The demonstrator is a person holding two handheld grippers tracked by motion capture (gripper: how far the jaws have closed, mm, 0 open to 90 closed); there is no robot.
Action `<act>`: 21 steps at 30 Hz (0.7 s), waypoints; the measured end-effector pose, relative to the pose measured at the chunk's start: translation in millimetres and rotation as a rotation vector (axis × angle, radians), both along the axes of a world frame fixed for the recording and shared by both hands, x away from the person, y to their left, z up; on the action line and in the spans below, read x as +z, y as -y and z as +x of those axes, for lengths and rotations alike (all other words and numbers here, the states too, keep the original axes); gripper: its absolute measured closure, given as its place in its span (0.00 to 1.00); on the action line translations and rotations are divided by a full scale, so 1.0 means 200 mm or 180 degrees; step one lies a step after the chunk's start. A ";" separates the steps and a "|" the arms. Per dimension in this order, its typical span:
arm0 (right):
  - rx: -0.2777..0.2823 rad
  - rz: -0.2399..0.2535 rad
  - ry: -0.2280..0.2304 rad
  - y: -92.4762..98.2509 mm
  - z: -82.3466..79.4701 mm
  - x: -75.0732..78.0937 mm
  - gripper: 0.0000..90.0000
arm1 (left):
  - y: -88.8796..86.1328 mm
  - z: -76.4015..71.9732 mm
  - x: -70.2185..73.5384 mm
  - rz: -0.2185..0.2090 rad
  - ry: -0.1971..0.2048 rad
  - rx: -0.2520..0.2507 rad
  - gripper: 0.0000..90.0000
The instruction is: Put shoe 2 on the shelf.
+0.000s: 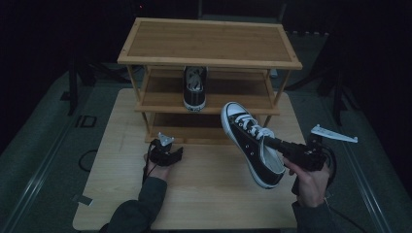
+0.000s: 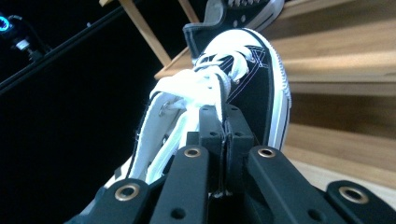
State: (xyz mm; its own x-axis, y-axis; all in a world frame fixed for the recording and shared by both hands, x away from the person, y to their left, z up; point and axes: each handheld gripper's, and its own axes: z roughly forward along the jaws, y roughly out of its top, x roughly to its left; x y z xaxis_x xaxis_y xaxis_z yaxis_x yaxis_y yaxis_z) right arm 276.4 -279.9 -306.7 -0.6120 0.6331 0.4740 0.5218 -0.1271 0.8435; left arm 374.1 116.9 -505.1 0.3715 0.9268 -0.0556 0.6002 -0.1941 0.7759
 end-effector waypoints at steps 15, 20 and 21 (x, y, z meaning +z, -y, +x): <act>-0.0343 0.0121 0.0097 -0.08 0.21 0.11 0.99 | 0.00 0.01 0.00 -0.0035 -0.0050 0.0025 0.52; -0.0441 0.0137 0.0076 -0.13 0.29 0.12 0.99 | 0.00 0.01 0.00 -0.0043 -0.0059 0.0025 0.52; -0.0467 0.0142 0.0089 -0.14 0.31 0.13 0.99 | 0.00 0.01 0.00 -0.0046 -0.0062 0.0026 0.52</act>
